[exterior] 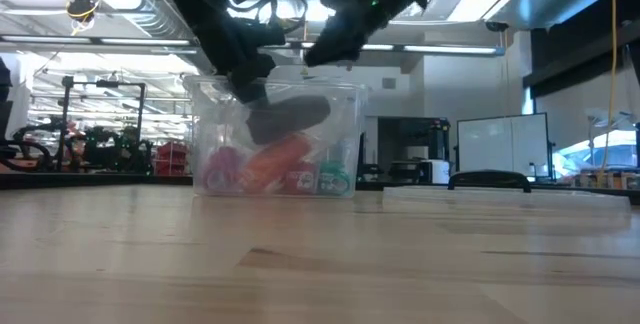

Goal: Roll bandage
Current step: Put the packed rolled brown bandage into the transparent container

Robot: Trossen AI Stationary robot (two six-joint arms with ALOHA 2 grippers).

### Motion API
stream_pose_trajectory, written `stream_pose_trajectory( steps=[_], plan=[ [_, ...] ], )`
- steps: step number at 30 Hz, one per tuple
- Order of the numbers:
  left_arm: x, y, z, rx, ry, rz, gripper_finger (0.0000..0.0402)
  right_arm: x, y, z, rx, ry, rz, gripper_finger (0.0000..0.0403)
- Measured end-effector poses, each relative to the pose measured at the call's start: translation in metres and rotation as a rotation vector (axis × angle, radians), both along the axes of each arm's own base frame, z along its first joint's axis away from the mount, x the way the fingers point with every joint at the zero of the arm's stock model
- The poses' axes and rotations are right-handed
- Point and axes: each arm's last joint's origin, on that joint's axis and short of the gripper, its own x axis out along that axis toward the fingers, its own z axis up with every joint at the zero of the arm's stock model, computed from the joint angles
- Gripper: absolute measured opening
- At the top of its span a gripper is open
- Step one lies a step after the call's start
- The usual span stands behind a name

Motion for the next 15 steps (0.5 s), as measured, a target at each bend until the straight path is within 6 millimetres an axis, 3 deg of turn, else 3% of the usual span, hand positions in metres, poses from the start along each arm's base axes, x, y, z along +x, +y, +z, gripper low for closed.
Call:
stream_pose_trajectory(
  steps=[3,9,15],
  plan=[
    [0.0,0.0,0.0,0.004,0.003,-0.006,0.0129,0.011,-0.002,-0.02,0.013,-0.075,0.045,0.0116],
    [0.001,0.0,0.0,0.017,0.013,-0.025,0.0129,0.024,-0.009,-0.082,0.006,0.001,0.002,0.0111],
    [0.0,-0.001,0.004,0.034,0.021,-0.051,0.0129,0.03,-0.012,-0.101,-0.013,0.051,-0.016,0.011]
  ],
)
